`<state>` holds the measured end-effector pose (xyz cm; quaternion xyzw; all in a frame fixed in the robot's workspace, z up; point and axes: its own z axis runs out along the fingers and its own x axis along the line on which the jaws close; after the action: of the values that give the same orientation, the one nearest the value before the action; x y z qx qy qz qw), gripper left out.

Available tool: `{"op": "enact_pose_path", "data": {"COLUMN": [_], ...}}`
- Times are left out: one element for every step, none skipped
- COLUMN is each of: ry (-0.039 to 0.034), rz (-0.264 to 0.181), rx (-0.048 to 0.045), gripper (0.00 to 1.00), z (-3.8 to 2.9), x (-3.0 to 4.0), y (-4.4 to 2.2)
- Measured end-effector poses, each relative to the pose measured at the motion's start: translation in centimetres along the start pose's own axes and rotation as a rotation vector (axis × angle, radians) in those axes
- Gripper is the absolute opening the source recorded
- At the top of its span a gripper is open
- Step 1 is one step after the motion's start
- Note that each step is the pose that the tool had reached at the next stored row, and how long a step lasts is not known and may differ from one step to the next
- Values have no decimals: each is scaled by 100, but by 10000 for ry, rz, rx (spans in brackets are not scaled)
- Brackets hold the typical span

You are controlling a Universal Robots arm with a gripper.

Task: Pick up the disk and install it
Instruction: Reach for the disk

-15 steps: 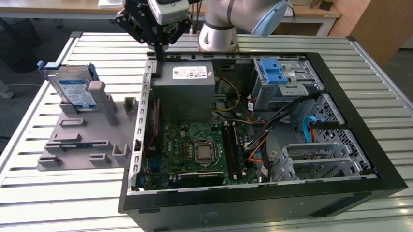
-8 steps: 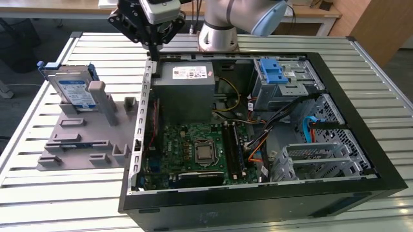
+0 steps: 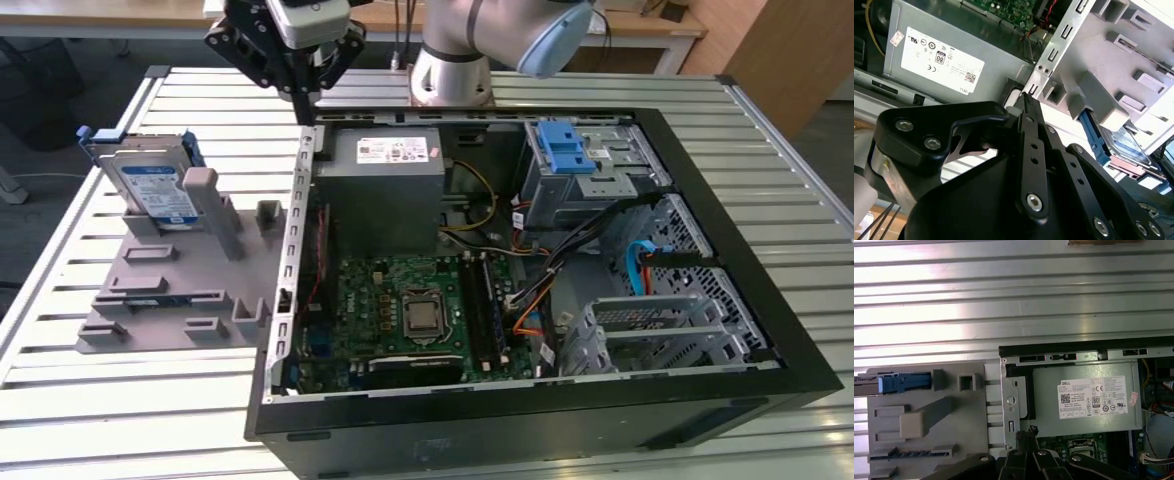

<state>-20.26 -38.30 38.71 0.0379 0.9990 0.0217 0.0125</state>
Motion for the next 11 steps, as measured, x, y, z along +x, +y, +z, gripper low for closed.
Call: {"op": "enact_pose_path", "data": {"ry": [0,-1,-1,-1,-1,-1,-1,0,-1,-1,0], "rz": [-1,0,0,0,1,2,1,0,0,0,0], "rx": [0,0,0,0,-1,-1,0,0,0,-1,0], "gripper": [11,11,11,11,11,11,11,11,11,11,11], "z": [0,0,0,0,0,1,0,0,1,1,1], "x": [1,1,1,2,5,10,15,20,26,31,36], "y": [-1,0,0,0,-1,-1,-2,-2,-2,-2,-3]}}
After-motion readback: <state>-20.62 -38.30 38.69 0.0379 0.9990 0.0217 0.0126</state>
